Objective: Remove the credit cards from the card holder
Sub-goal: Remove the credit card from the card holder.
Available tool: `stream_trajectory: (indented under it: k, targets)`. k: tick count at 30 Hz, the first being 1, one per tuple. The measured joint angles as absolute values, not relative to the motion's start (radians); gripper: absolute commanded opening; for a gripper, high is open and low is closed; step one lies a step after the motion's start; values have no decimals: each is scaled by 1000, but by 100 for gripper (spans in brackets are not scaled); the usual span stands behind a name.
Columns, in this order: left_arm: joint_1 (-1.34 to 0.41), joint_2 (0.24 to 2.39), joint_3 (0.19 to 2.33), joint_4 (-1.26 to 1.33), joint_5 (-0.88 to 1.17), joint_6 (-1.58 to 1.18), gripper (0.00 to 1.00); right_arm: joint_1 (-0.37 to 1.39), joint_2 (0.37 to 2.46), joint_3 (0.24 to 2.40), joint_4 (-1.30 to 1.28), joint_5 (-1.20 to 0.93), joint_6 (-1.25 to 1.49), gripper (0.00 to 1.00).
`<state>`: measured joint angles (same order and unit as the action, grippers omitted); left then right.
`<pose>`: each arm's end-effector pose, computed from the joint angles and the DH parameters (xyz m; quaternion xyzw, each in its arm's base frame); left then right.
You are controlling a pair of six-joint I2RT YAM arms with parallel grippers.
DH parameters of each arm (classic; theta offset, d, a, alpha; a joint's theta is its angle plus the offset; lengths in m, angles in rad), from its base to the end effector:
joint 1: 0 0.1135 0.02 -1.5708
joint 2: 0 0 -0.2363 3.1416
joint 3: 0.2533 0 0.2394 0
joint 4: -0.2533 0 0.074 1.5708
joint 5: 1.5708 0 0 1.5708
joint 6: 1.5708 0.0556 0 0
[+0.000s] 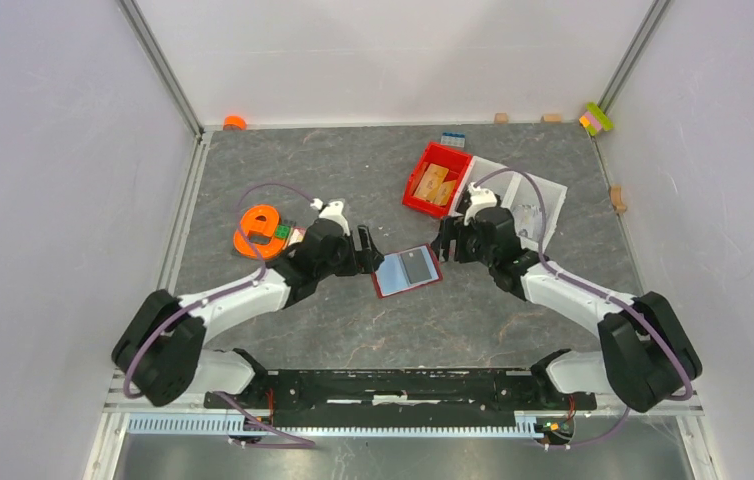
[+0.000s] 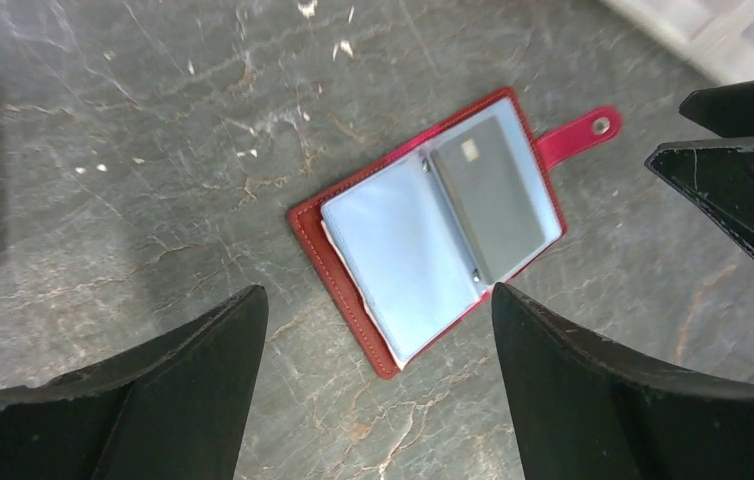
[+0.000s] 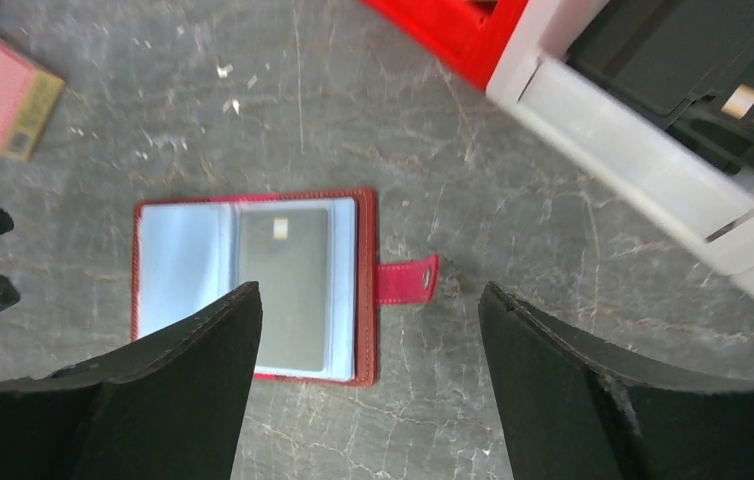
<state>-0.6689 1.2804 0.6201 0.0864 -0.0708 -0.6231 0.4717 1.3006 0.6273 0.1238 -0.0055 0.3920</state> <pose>0.2228 -0.1711 0.1749 0.0032 0.8779 -0.2628 0.4002 0.2547 0.1302 0.1759 -0.0361 0.8717 0.2067 0.4429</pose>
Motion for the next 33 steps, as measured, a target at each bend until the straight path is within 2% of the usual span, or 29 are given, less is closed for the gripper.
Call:
stream_trajectory:
  k: [4,9,14,16,17,20,23,29,33]
  targets:
    - [-669,1402,681,42,-23,-622,82,501,1349,608,127,26,390,72]
    - [-669,1517,759,-20,44,-610,79,525,1424,608,118,69,374,68]
    - [-669,1632,839,-75,88,-603,71,562,1459,612,117,107,359,63]
    - [-669,1662,866,-77,101,-600,70,570,1499,631,117,113,353,57]
    - [-669,1673,878,-78,107,-596,70,574,1518,641,117,115,351,52]
    - [-669,1692,894,-79,117,-593,65,575,1565,672,123,117,345,21]
    - [-665,1697,895,-78,123,-593,60,575,1571,685,124,117,336,5]
    - [-641,1708,890,-45,187,-592,58,580,1496,649,138,110,333,0]
    - [-630,1708,859,15,231,-593,50,590,1396,612,158,94,334,0]
